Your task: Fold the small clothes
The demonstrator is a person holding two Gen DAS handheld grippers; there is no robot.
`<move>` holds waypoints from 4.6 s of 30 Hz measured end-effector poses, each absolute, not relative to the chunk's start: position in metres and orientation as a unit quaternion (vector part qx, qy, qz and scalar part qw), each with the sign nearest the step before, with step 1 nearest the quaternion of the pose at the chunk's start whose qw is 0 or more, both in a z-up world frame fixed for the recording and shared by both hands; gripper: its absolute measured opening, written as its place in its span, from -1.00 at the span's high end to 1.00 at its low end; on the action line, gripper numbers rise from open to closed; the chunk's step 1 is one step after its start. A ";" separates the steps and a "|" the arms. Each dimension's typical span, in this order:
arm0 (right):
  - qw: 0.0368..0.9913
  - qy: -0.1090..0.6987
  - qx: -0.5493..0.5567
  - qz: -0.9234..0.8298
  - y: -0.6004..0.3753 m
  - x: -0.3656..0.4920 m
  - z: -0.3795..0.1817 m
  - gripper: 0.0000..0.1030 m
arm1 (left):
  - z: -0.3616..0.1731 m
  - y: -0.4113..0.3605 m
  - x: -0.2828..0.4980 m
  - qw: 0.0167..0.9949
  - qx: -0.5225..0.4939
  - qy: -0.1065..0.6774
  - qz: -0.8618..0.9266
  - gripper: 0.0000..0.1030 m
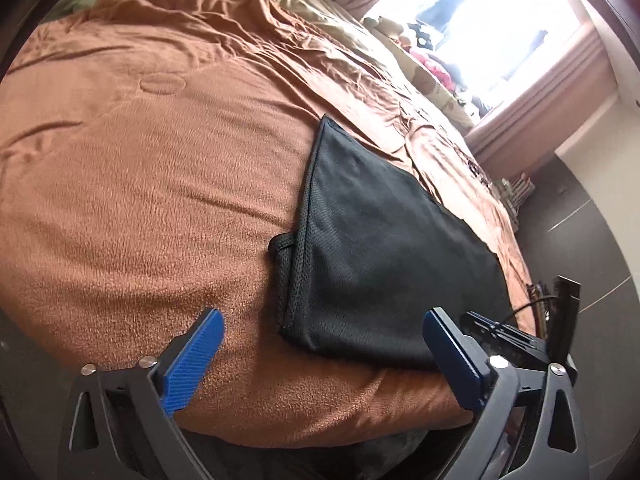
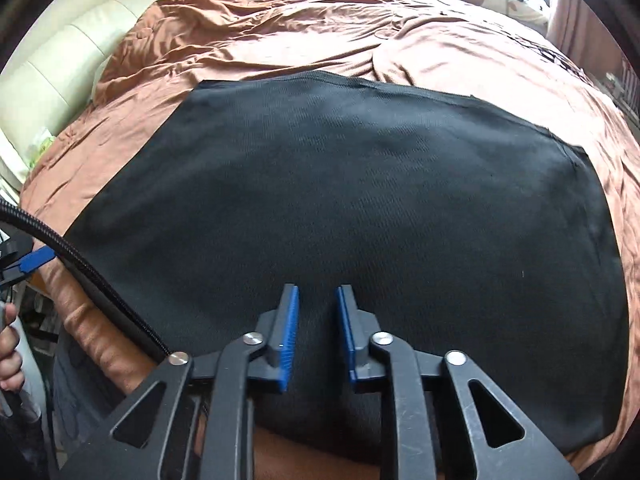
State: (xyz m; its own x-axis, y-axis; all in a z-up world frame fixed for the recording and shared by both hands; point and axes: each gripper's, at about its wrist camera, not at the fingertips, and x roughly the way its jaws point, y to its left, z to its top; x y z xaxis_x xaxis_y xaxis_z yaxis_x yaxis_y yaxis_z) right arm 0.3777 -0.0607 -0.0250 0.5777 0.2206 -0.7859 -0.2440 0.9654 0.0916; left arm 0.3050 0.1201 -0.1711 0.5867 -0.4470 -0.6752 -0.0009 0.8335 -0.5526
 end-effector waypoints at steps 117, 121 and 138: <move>0.916 0.322 0.217 0.098 -0.275 0.193 -0.008 -0.13 | -0.033 -0.175 0.359 0.761 -0.247 0.453 -0.393 0.89; 0.912 0.327 0.229 0.095 -0.287 0.189 -0.013 -0.13 | -0.044 -0.205 0.353 0.751 -0.229 0.472 -0.401 0.89; 0.899 0.348 0.241 0.115 -0.302 0.199 -0.028 -0.13 | -0.094 -0.216 0.345 0.749 -0.161 0.536 -0.354 -0.01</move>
